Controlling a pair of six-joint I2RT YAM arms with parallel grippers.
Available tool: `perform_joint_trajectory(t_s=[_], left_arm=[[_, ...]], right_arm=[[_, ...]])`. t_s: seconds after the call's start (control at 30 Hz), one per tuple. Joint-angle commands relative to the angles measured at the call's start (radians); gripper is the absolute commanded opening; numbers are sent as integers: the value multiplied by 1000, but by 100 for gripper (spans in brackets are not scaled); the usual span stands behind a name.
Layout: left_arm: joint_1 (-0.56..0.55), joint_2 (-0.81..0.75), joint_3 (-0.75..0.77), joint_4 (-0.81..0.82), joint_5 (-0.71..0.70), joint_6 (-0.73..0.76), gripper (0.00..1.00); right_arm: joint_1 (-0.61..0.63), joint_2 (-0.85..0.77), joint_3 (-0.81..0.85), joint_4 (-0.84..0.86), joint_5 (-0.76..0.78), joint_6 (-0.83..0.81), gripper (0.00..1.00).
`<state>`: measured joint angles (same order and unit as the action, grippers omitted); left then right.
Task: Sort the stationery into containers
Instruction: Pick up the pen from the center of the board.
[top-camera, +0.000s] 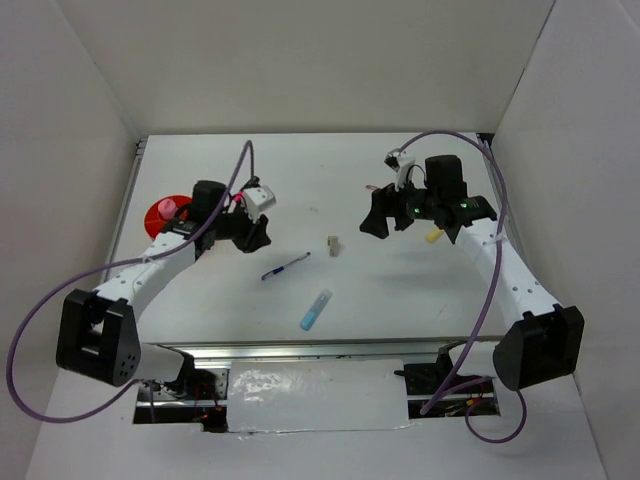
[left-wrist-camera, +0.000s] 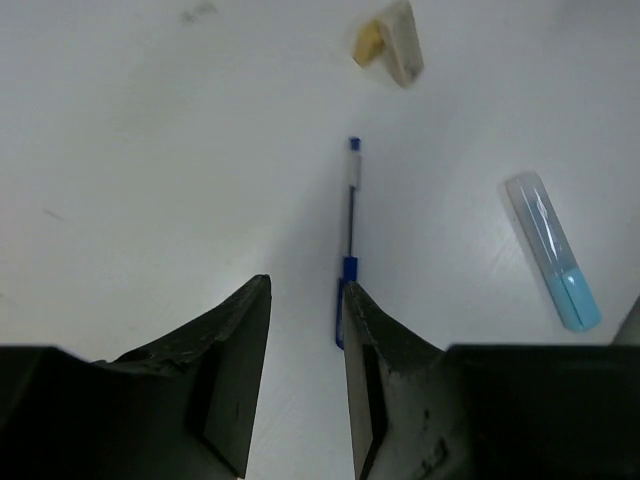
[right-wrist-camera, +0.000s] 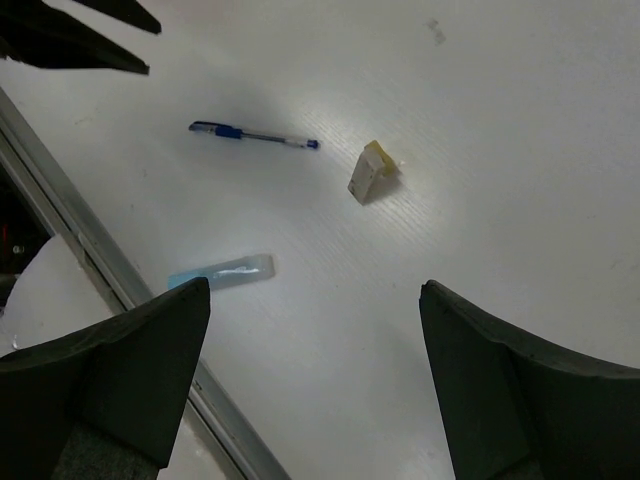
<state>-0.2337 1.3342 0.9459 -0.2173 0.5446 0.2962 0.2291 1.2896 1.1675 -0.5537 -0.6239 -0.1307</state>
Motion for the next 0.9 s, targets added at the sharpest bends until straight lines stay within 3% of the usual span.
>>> perform_joint_trajectory(t_s=[0.0,0.17,0.37,0.6,0.8,0.87], left_arm=[[-82,40,-16,-60,-61,43,47],[-182,146,-26,-68,-166,31,47],[-217,252,-19,-28,-262,-28,44],[-222,352,33,-76,-325,18,44],[-222,355,10,-106,-295,40,35],[-220,344,-7,-113,-279,38,27]], right_arm=[[-10,-13,-17,11,0,0,91],[-10,-22,-26,-32,44,-119,87],[-11,-47,-48,-40,66,-199,84],[-4,-68,-69,-60,52,-259,82],[26,-111,-101,-32,81,-326,81],[50,-130,-112,-15,105,-365,80]])
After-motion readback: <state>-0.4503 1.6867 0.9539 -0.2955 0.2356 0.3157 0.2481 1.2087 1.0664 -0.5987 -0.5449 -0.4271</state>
